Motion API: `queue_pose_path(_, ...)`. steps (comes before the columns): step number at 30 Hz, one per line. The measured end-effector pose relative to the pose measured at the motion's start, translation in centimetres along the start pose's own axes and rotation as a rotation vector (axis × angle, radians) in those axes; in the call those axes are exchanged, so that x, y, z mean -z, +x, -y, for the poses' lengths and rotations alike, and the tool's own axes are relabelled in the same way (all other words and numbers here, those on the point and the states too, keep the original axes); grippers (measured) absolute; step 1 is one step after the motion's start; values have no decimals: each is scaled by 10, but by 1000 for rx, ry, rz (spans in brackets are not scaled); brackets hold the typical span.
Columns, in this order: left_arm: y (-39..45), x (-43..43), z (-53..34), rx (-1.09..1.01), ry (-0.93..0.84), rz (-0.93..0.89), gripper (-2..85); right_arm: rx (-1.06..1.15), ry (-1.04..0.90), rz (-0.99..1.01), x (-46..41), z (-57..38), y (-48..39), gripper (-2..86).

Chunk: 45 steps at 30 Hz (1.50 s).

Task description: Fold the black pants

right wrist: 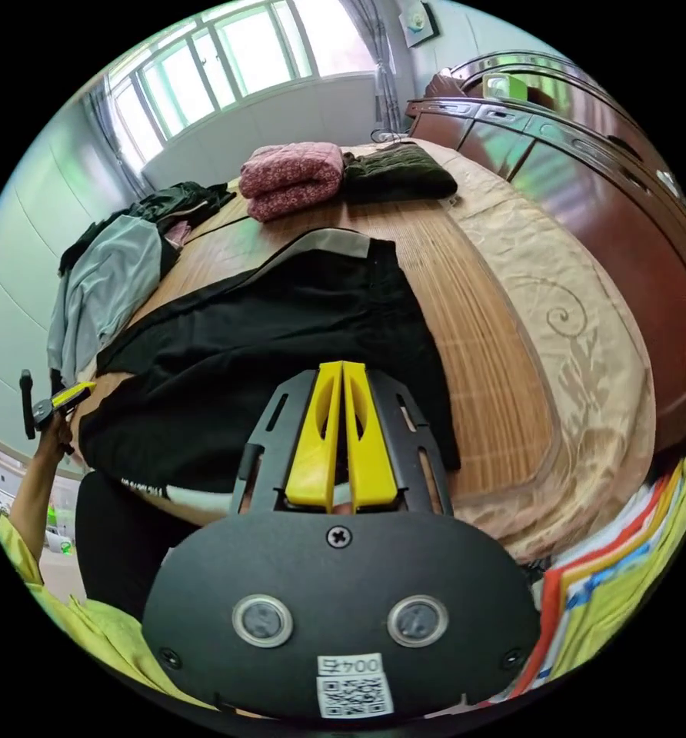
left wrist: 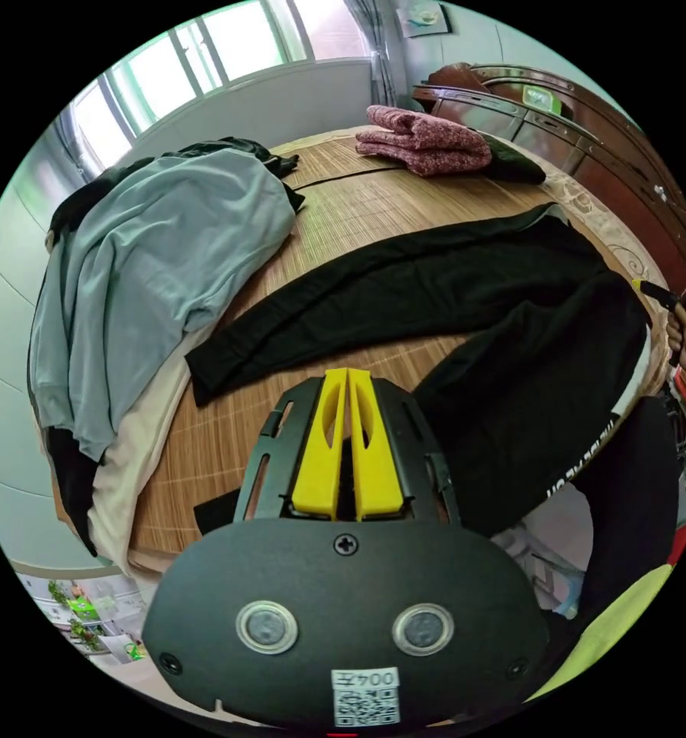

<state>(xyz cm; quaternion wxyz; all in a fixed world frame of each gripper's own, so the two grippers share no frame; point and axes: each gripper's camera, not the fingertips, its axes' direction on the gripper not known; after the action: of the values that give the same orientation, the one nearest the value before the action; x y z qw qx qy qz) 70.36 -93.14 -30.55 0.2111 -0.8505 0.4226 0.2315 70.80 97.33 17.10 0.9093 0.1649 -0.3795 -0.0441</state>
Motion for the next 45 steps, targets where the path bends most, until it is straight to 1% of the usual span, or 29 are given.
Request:
queue_pose_path(3,-9,-14,35,15,-16,9,2,41,-80,-41,-41,50,-1,-5)
queue_pose_path(5,-13,-30,58,1,-42,30,1,86,-130,-83,-69,66,-9,-6)
queue_pose_path(7,-13,-49,73,-33,-92,74,1,155,-216,-185,-106,71,-17,-7)
queue_pose_path(10,-18,-85,91,-25,-198,142,1,212,-192,-219,-115,70,-12,-8)
queue_pose_path(14,-19,-102,114,42,-125,112,1,259,-188,-298,-122,75,6,-8)
queue_pose_path(16,-6,-107,131,7,-102,89,1,229,-181,-343,-124,83,31,-8)
queue_pose_path(20,38,-122,182,-135,-91,132,1,124,-170,-324,-123,103,88,-8)
queue_pose_path(23,54,-123,211,-176,-126,138,0,50,-179,-208,-115,120,127,-7)
queue_pose_path(25,53,-105,214,-175,-76,82,0,7,-81,-112,-81,117,146,-7)
queue_pose_path(28,42,-59,190,-183,32,13,1,-17,19,-20,-39,83,160,-7)
queue_pose_path(31,25,-21,132,-177,67,-20,1,-16,32,-2,-22,29,168,-6)
queue_pose_path(34,12,-3,59,-166,12,-45,1,-35,41,5,-15,-26,174,-3)
queue_pose_path(38,-1,-2,-29,-135,-91,65,1,-44,107,82,-1,-75,163,7)
queue_pose_path(39,-4,-2,-38,-122,-98,77,1,-30,117,101,1,-86,155,12)
queue_pose_path(41,-21,-2,-67,-20,-109,70,1,-1,109,120,-2,-100,139,25)
queue_pose_path(44,-47,-2,-94,130,-69,23,1,30,77,168,-15,-113,113,35)
queue_pose_path(45,-51,-4,-98,150,-70,19,1,35,63,194,-21,-115,102,39)
